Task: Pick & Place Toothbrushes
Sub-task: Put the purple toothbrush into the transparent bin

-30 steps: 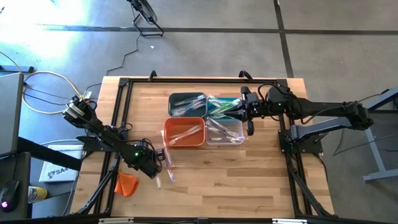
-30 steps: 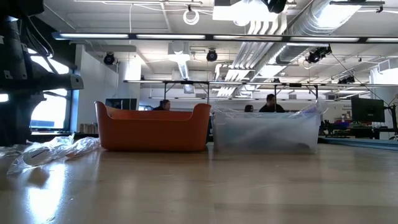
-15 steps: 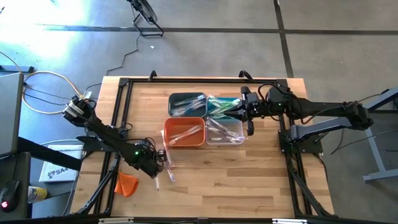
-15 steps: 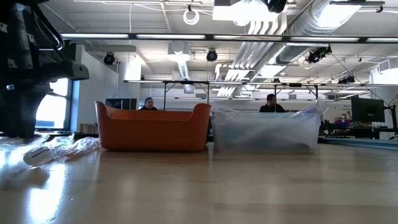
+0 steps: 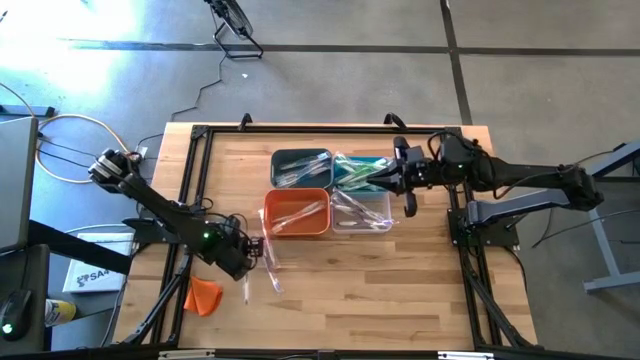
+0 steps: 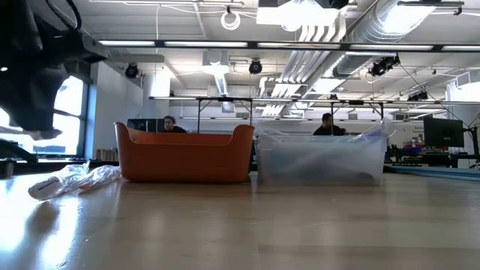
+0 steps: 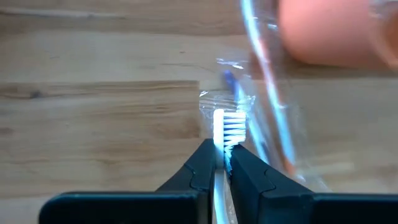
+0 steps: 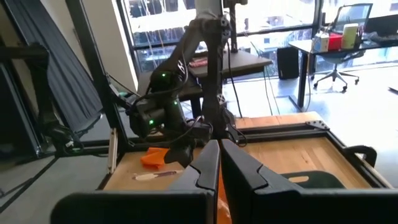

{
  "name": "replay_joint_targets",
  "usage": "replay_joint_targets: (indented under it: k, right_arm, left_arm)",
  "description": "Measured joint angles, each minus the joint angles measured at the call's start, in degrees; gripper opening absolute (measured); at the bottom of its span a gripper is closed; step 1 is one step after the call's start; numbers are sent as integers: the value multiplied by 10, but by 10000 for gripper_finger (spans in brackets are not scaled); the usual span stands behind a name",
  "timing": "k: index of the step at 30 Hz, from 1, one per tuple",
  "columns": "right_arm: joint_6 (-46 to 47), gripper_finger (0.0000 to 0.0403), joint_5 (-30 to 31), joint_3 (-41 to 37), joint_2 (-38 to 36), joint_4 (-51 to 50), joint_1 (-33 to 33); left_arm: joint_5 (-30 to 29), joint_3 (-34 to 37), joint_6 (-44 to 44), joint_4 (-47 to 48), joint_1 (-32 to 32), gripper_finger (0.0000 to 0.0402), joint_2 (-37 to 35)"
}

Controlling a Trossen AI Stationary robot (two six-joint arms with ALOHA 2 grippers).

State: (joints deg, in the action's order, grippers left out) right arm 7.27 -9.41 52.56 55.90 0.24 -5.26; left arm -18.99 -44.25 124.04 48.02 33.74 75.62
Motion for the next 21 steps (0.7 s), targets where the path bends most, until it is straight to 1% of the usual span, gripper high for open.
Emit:
replay_joint_targets:
  k: [5,9,12,14,17,19,21]
  right_arm:
    - [0,9,-3,0,-25,0,0]
    - [0,9,-19,0,-39,0,0]
    - [1,9,-30,0,-44,0,0]
    - [2,9,-30,0,-45,0,0]
    - [5,9,-30,0,-44,-1,0]
    - [6,9,-30,0,-41,0,0]
    - [8,9,-30,0,-39,-1,0]
  left_arm:
    - [-12,0,-66,-18,0,25,-47]
    - [-25,0,-143,-67,0,25,-93]
    - [-50,0,-200,-120,0,25,-123]
    - [-78,0,-248,-167,0,25,-143]
    - [-144,0,-336,-251,0,25,-165]
    - [-193,0,-414,-317,0,25,-175]
    - [-236,0,-510,-384,0,25,-183]
